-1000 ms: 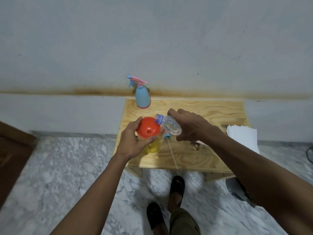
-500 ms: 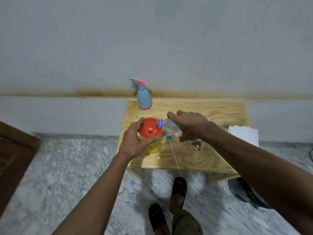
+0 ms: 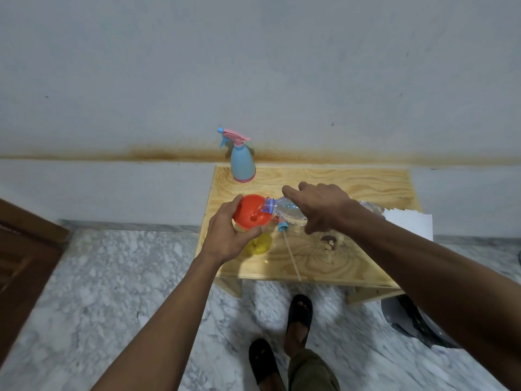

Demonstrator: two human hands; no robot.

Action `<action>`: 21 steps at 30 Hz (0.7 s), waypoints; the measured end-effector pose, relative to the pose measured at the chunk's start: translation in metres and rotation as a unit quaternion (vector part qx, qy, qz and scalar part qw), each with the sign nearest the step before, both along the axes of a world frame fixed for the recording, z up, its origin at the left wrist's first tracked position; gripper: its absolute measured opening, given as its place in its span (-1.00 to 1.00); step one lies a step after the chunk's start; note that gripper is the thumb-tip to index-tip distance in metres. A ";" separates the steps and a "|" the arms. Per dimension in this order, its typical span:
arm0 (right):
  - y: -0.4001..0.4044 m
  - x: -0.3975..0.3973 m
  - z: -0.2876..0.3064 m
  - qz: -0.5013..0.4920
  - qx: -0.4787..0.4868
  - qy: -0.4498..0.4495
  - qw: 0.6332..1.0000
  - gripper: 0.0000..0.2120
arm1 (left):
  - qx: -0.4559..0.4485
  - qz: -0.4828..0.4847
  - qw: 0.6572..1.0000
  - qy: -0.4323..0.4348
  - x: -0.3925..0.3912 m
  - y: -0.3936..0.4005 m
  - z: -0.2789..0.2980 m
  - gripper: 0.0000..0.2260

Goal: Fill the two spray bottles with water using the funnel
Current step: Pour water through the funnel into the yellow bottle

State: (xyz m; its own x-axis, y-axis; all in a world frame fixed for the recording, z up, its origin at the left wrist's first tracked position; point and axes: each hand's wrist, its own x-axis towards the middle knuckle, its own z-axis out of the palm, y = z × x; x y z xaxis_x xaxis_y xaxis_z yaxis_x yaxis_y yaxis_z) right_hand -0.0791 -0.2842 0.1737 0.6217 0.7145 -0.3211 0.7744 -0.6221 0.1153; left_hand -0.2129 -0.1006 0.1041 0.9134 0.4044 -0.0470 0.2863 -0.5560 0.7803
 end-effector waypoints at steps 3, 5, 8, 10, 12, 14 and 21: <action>0.000 0.000 0.001 -0.005 -0.004 0.002 1.000 -0.16 | -0.002 0.001 1.000 -0.001 0.000 0.000 0.000 -0.15; 0.000 0.000 0.001 -0.004 -0.004 0.000 1.000 -0.16 | 0.001 0.000 1.000 0.000 0.000 -0.001 0.000 -0.15; -0.001 -0.001 0.003 -0.001 -0.007 -0.002 1.000 -0.16 | 0.006 0.001 1.000 0.002 0.001 -0.001 0.001 -0.14; -0.001 0.000 0.005 0.003 -0.010 -0.007 1.000 -0.16 | 0.005 0.002 1.000 0.001 0.001 -0.001 0.001 -0.14; -0.001 0.000 0.007 0.005 -0.015 -0.011 1.000 -0.17 | 0.005 0.004 1.000 0.002 0.000 -0.001 0.001 -0.14; -0.002 0.000 0.008 0.005 -0.019 -0.014 1.000 -0.17 | 0.009 0.004 1.000 0.003 -0.001 -0.001 0.001 -0.13; -0.005 0.000 0.009 0.006 -0.018 -0.017 1.000 -0.19 | 0.006 0.006 1.000 0.000 -0.001 -0.002 0.001 -0.14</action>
